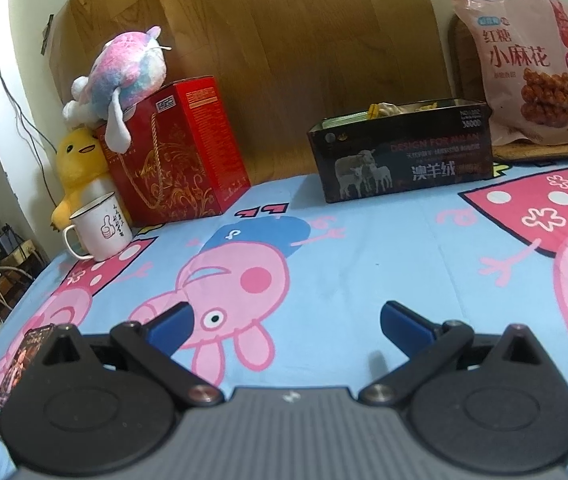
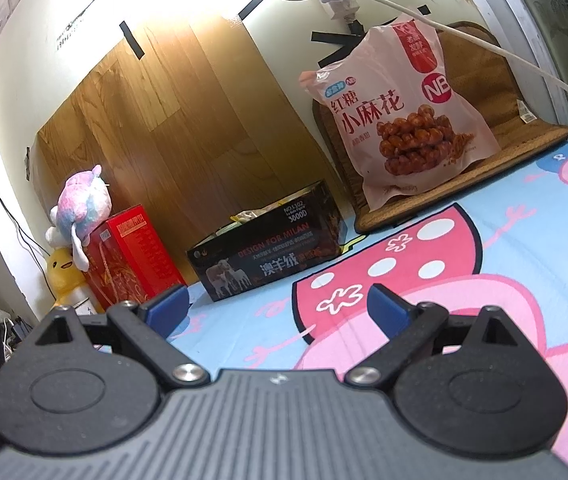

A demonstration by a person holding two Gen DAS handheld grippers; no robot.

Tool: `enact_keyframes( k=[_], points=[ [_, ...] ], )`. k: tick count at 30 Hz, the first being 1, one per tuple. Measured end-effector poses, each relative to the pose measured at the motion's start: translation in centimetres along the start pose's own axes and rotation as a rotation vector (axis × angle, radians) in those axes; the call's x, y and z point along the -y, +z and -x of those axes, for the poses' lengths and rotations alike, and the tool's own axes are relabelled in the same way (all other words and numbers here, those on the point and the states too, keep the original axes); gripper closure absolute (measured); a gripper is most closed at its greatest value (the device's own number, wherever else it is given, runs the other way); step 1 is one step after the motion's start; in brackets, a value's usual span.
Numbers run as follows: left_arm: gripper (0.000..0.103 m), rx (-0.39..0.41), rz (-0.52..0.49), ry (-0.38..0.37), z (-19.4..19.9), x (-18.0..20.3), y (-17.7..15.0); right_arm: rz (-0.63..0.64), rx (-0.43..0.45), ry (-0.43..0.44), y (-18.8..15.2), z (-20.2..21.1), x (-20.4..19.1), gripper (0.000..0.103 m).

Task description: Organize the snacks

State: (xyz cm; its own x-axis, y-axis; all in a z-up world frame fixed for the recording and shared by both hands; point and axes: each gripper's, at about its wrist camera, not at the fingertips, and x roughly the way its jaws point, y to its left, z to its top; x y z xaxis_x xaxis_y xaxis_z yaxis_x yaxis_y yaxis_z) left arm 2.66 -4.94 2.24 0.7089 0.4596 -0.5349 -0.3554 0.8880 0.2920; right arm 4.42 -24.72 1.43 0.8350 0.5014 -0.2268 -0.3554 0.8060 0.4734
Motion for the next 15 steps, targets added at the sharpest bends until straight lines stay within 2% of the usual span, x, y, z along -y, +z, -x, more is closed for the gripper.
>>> enact_keyframes(
  k=[15],
  points=[
    [0.0,-0.003,-0.009,0.002,0.43,0.15,0.42,-0.043,0.002,0.016,0.13,0.14,0.61,0.005]
  ],
)
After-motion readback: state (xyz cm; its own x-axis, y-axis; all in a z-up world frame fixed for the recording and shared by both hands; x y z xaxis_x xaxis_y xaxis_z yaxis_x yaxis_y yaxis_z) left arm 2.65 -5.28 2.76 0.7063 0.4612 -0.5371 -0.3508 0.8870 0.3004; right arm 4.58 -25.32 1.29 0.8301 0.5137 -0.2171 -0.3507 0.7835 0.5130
